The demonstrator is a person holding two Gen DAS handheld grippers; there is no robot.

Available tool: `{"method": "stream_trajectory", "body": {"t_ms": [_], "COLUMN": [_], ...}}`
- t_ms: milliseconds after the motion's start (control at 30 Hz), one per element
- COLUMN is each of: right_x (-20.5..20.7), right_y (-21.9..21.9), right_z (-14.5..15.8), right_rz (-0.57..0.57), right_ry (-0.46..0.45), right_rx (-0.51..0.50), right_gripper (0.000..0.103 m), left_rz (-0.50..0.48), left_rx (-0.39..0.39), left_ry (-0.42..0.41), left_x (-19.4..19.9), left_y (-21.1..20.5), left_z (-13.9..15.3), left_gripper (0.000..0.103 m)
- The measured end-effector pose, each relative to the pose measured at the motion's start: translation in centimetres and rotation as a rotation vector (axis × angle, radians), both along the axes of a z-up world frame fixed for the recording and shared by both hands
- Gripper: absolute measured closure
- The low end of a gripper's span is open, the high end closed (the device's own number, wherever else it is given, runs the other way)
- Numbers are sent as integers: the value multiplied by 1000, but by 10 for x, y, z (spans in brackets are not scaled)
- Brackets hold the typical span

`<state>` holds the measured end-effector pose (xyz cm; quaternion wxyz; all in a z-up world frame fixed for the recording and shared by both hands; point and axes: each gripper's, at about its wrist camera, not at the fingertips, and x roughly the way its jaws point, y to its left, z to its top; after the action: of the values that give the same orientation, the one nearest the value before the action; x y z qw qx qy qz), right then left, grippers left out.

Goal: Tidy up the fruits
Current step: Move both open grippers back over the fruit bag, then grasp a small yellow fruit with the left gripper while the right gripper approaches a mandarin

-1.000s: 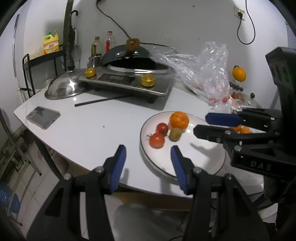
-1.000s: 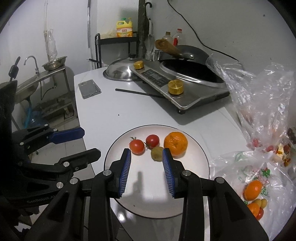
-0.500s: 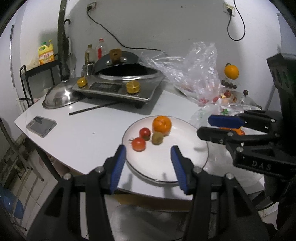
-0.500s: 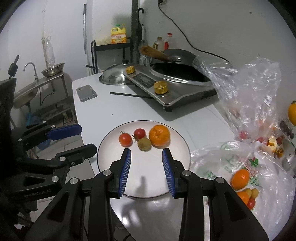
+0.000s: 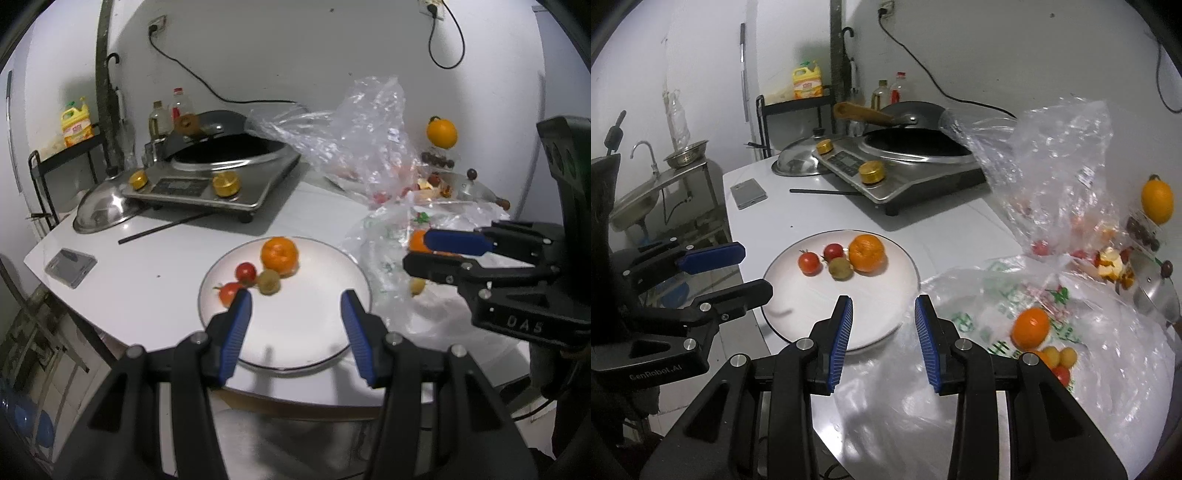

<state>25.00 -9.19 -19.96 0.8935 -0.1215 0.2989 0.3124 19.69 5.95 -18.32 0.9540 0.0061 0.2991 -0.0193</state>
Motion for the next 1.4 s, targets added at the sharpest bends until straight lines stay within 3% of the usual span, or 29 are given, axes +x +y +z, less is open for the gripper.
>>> {"method": "stream_trajectory", "body": {"t_ms": [700,1400], "right_x": [3,23], "right_y": [-89,-152], "right_z": [-1,-20], "right_rz": [-128,-211], "right_ry": [-1,36], "right_rx": [51,76], "right_gripper": [65,66], "left_rz": [-120,-227], "left_rx": [59,104], "left_ry": [10,55], "left_x": [14,40], "left_y": [-78,-142], "left_z": [3,-17], "left_gripper": [51,51]}}
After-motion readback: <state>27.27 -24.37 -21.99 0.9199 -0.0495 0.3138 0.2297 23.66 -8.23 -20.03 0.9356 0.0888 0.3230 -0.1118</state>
